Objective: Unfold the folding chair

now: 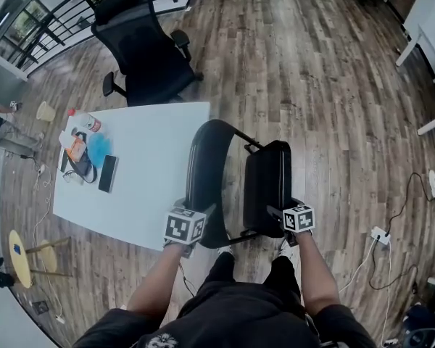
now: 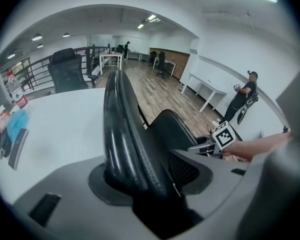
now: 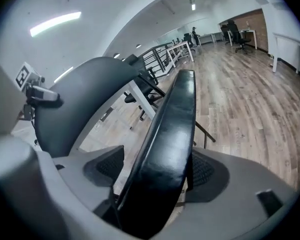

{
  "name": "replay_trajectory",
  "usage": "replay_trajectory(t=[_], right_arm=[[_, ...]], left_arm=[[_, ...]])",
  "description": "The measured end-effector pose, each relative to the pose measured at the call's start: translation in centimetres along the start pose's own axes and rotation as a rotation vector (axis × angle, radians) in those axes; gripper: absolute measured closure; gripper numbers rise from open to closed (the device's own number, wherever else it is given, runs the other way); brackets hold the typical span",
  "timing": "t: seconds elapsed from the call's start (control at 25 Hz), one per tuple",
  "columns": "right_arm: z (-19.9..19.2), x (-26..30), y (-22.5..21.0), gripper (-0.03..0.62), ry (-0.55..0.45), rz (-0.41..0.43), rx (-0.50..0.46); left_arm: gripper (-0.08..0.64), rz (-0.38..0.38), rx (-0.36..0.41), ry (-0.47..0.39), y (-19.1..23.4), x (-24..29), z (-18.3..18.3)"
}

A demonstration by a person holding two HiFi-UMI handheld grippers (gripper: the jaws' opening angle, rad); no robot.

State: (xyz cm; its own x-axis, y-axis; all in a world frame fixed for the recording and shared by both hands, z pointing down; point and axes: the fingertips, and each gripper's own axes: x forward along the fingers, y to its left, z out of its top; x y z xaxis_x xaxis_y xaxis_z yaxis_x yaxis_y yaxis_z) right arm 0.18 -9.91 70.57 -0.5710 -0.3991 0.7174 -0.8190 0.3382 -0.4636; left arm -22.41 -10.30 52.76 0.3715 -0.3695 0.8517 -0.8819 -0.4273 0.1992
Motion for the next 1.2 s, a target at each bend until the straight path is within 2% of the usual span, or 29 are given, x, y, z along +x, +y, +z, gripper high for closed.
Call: replay_trajectory(t=[0.16,0.4,0.6,0.84,0.92,1.04,1.2], right_arm=[[-1.7,-2.3,-6.1,0.224,-0.025,0.061,0.134],[-4.2,-4.2,-14.1,0.224,-0.002,0.12,0.14],[-6.9,-4.7,-20.1,0.224,0.004,0.178,0.218],[-10.1,-4.6,-27.0,0.224,0.038,0.179,0.241],[-11.0,-4.6,-29.8,0.224,0.018,0.166,0.277],[-12.6,-4.1,-33.9,0.225,-0.02,0.155,0.339],[-14.1,-3.2,-38.3,0.225,-0.074,0.181,0.418]], left_arm=[[0.358,0.044,-0.022,0.04,-1.6,2.4,-0.6],[0.368,0.078,-0.037,0.056,-4.7,5.5,-0.2],[0.385,0.056,-0.079,0.013,-7.2,8.0,0.2],[0.391,0.068,-0.086,0.003,-10.0,10.7,0.6],[0.391,0.052,-0.093,0.009,-11.5,12.2,0.3],[0.391,0.071,-0.083,0.0,-12.6,13.7,0.6],[0.394,0.053,-0.085,-0.012,-14.1,16.4,0.3]])
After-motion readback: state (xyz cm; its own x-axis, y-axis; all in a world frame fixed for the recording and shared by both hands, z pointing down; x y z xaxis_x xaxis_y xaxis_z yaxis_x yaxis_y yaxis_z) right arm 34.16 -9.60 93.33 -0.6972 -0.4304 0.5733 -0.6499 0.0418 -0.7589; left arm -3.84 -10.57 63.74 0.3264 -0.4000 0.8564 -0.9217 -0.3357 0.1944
